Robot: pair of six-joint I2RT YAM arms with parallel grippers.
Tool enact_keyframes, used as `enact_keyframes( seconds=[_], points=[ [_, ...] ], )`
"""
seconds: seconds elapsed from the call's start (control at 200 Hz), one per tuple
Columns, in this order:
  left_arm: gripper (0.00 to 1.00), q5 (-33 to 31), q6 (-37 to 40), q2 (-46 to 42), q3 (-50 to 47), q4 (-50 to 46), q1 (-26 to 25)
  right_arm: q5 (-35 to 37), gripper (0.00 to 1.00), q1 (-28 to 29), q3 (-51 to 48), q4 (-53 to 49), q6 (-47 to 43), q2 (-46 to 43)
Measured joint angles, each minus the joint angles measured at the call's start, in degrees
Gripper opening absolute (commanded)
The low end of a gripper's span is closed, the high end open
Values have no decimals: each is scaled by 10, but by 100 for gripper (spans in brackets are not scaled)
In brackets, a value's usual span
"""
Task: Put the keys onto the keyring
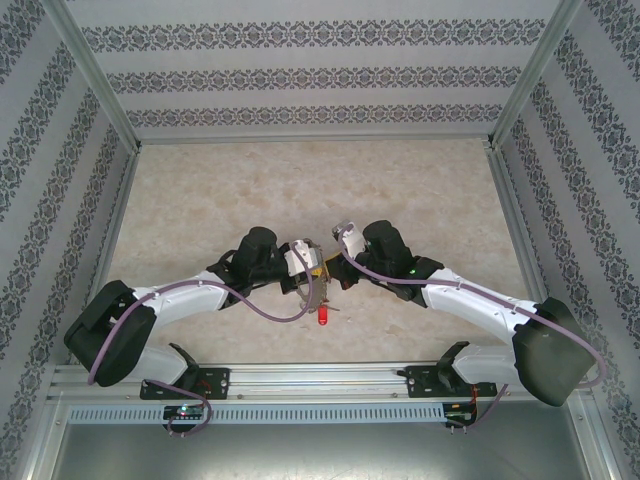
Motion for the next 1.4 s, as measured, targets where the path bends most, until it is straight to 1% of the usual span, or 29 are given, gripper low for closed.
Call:
enact_keyframes(
  seconds=[0.09,0.2,0.23,0.435,0.634,0.799,1.129,1.399],
  points=[
    [14,-1,2,0,0,0,-2,-2,0,0,0,0,0,0],
    [1,-4,9,1,1,-1,-2,-4,0,0,0,0,-1,0],
    [0,-5,12,1,1,-2,-3,-4,0,0,0,-2,-2,0],
    [0,-16,11,0,1,0,-5,7,0,-2,-2,-8,-1,-5],
    [0,-13,-2,-1,-15,39,-7,4,0,-21,-24,-5,5,-7],
    [0,-15,-9,-1,-24,57,-9,-9,0,-27,-26,7,19,3],
    [0,-15,-11,-1,-34,59,-9,-42,0,-32,-20,20,49,43],
    [0,-8,-10,-2,-34,59,-9,-78,0,-55,-20,27,59,31]
  ],
)
